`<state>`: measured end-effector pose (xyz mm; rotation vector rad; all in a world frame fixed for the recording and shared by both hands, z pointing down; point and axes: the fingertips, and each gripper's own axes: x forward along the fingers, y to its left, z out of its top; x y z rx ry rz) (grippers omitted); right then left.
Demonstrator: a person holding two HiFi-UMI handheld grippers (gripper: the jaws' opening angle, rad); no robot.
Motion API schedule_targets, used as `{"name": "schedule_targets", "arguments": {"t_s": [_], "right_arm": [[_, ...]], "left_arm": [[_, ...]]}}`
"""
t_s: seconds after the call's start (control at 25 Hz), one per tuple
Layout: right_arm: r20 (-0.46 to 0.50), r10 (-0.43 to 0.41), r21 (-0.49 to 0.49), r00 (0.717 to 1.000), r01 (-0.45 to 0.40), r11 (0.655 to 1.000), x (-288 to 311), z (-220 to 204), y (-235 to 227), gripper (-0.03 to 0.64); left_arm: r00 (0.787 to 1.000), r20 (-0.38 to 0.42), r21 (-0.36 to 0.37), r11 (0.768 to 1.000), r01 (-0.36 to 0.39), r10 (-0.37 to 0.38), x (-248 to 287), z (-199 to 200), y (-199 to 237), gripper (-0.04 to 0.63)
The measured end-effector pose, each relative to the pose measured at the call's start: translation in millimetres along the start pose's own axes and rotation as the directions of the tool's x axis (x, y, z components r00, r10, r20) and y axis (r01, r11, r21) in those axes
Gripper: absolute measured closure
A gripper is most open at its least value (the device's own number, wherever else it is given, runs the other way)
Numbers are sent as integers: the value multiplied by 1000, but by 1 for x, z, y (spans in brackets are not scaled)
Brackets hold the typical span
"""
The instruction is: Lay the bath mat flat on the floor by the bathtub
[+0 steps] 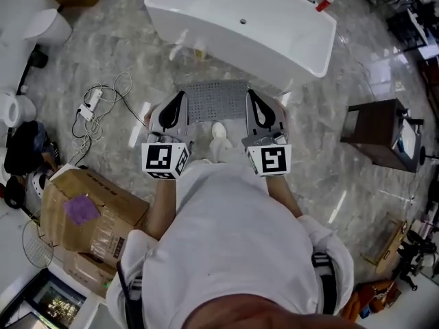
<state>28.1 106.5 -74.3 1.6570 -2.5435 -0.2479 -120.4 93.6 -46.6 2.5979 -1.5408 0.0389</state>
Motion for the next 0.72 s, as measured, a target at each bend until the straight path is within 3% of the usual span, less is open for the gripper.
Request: {"name": "schedule_targets", "arguments": {"t_s": [0.32,0.72], "right_arm": [[1,-17,5,1000,17,1000,-2,10,3,617],[21,-10,27,1000,10,1000,2,9,5,617]], "left_arm": [[999,23,8,999,49,-49,-11,11,-12,595],[999,14,16,999,29,-29,-17,12,-9,595]]}}
